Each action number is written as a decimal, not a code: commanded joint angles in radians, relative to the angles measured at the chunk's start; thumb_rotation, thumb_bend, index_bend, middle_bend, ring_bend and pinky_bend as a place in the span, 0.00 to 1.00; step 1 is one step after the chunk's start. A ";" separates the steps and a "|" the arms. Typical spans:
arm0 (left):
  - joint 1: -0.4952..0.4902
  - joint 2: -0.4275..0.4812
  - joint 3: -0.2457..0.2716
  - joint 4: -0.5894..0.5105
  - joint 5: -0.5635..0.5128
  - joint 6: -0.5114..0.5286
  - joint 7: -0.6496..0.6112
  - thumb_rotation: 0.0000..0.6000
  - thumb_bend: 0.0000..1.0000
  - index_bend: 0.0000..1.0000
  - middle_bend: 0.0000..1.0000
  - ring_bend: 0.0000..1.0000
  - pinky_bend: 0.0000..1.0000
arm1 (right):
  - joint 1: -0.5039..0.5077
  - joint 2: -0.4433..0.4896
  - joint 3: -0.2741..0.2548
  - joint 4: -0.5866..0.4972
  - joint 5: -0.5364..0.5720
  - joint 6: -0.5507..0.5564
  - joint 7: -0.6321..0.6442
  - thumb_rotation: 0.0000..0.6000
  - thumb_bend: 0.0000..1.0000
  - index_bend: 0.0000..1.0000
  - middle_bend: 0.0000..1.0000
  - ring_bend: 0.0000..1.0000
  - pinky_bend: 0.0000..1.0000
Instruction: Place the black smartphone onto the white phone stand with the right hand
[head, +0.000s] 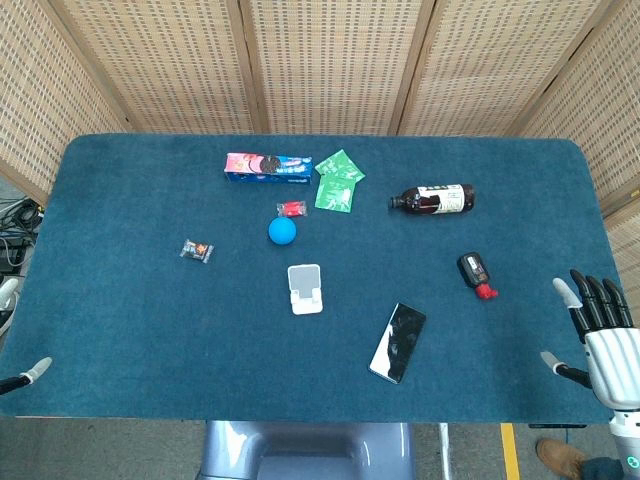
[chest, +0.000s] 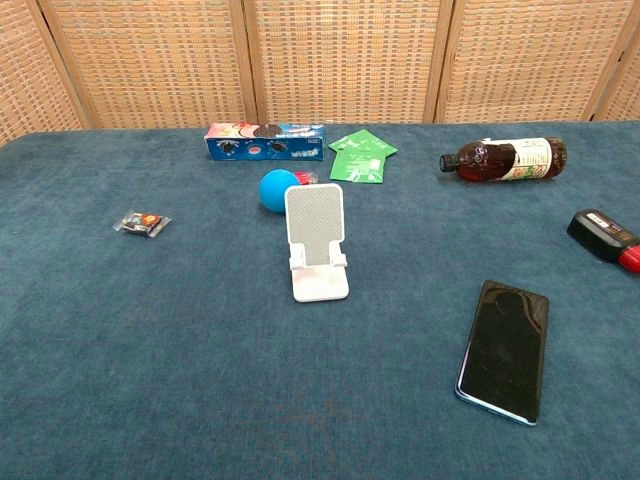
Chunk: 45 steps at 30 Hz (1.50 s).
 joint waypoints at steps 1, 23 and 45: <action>0.000 0.000 0.001 0.001 0.001 0.000 -0.001 1.00 0.00 0.00 0.00 0.00 0.00 | -0.001 0.000 -0.001 0.000 0.001 -0.001 0.000 1.00 0.00 0.02 0.00 0.00 0.00; -0.070 -0.045 -0.038 0.016 -0.098 -0.126 0.067 1.00 0.00 0.00 0.00 0.00 0.00 | 0.372 -0.012 -0.107 0.135 -0.391 -0.385 0.051 1.00 0.00 0.26 0.22 0.11 0.05; -0.124 -0.082 -0.068 0.036 -0.246 -0.242 0.155 1.00 0.00 0.00 0.00 0.00 0.00 | 0.663 -0.230 -0.169 0.291 -0.489 -0.643 0.063 1.00 0.02 0.33 0.29 0.20 0.19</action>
